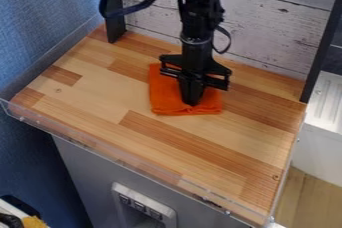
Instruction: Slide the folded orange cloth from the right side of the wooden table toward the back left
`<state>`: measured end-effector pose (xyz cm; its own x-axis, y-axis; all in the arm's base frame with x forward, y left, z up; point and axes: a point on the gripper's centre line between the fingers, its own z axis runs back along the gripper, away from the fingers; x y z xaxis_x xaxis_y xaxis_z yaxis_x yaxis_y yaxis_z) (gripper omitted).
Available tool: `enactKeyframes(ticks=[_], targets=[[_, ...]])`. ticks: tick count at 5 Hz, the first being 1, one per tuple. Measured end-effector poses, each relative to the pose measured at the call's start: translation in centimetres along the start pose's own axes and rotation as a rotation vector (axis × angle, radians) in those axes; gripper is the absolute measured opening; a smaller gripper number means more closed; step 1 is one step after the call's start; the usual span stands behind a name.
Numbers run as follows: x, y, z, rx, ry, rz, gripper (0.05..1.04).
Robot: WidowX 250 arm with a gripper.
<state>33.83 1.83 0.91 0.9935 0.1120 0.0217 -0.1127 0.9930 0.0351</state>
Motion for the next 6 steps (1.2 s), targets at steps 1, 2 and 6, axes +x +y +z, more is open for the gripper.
enactKeyframes(ticks=[1,2,6], targets=[[0.2,1.5,-0.1,0.005,0.014,-0.05,0.059],[0.1,2.7,-0.1,-0.001,0.026,-0.085,0.059],[-0.9,6.3,-0.1,-0.052,0.056,-0.119,0.059]])
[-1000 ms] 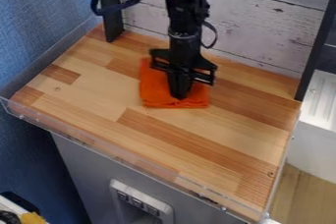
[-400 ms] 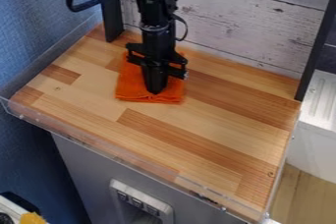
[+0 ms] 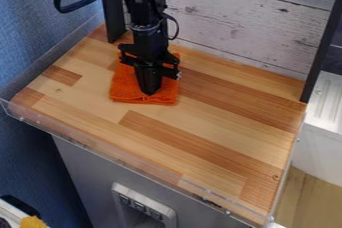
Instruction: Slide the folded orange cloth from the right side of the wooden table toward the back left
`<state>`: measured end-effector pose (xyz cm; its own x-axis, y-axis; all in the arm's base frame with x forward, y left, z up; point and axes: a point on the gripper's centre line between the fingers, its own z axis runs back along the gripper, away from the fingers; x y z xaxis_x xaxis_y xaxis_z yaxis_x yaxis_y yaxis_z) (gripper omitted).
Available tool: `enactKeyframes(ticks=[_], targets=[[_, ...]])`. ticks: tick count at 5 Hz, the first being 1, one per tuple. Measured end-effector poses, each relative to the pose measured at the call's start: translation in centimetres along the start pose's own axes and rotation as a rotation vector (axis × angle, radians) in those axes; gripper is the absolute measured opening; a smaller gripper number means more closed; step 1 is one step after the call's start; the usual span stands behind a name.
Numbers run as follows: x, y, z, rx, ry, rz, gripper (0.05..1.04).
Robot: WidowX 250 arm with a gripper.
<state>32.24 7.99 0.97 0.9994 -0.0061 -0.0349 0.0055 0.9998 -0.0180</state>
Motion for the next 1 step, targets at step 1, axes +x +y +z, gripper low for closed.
enactKeyframes(ticks=[1], targets=[[-0.48,0.05,0.05,0.002,-0.018,-0.003,0.073]])
